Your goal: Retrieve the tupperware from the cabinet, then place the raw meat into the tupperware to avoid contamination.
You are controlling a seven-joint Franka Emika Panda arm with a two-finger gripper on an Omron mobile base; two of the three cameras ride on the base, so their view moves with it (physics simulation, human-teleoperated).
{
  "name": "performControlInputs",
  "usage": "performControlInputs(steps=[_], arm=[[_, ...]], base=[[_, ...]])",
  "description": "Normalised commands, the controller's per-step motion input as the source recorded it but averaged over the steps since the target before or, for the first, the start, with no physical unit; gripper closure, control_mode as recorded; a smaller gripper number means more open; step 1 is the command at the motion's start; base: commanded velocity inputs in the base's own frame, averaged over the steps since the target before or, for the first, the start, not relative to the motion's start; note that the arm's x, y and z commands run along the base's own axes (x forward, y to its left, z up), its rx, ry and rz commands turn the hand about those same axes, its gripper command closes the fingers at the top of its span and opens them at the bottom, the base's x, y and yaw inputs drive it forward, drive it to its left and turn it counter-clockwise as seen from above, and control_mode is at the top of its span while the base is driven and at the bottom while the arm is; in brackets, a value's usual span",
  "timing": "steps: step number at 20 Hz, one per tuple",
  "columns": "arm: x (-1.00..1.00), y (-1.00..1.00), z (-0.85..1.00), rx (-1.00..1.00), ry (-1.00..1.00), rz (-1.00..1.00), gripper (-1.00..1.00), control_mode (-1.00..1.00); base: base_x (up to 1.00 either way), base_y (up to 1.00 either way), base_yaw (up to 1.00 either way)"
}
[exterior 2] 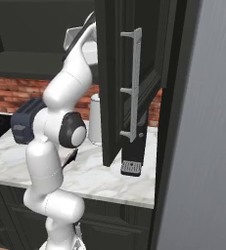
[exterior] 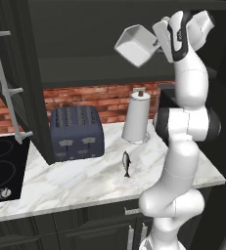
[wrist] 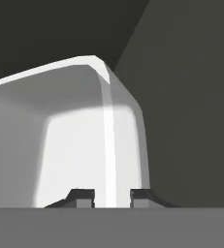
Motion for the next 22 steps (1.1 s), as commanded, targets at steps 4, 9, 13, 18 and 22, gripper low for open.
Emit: performControlInputs(steps=[4,9,13,18,22], arm=[[-0.24,0.04,0.0,0.0,-0.09,-0.08,1.0,-1.0],[-0.28,0.18,0.0,0.0,-0.12,-0.1,1.0,-1.0],[-0.37,0.25,0.0,0.0,-0.07,-0.12,1.0,-1.0],[-0.41,0.27,0.0,0.0,-0.01,-0.13,1.0,-1.0],[-0.57,0.19,0.02,0.0,0.0,-0.12,1.0,-1.0]], base=[[0.0,0.0,0.0],[0.0,0.0,0.0],[0.0,0.0,0.0],[0.0,0.0,0.0],[0.0,0.0,0.0]])
